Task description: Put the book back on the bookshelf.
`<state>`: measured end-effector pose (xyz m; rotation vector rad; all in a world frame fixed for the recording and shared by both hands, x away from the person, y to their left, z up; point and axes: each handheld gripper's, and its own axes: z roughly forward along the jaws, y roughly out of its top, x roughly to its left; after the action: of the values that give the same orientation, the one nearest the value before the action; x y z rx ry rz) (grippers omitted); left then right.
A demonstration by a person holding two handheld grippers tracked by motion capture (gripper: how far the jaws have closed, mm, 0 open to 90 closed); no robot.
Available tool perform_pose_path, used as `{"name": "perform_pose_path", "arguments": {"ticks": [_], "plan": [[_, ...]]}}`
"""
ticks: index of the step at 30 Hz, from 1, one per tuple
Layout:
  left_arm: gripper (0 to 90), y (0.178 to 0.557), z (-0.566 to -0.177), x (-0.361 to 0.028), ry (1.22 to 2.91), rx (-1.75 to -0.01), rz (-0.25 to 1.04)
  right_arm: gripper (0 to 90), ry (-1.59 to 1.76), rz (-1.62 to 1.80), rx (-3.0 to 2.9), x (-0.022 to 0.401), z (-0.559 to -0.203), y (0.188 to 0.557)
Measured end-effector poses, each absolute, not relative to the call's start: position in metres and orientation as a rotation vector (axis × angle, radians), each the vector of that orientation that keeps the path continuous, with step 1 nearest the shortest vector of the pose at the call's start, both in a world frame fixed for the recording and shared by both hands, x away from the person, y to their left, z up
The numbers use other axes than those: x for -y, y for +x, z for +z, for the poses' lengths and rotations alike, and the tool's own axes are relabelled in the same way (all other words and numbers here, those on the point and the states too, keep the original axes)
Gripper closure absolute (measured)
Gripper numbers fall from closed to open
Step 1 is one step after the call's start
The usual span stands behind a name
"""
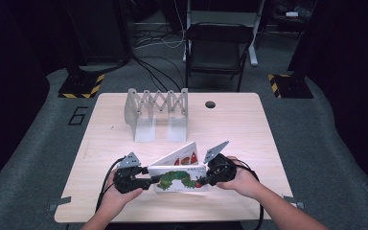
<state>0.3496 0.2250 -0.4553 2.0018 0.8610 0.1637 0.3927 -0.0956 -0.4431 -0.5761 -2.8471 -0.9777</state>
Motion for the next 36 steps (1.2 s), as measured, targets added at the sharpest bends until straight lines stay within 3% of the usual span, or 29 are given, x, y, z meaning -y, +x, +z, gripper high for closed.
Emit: {"name": "perform_pose_path", "arguments": {"ticks": [9, 36], "plan": [[49.7, 0.346, -0.455, -0.227, 2.039, -0.762, 0.186, 71.2, -0.632, -0.962, 2.914, 0.091, -0.452, 0.395], [45.3, 0.348, -0.444, -0.211, 2.055, -0.748, 0.149, 56.6, -0.745, -0.996, 2.954, 0.095, -0.453, 0.399]]}}
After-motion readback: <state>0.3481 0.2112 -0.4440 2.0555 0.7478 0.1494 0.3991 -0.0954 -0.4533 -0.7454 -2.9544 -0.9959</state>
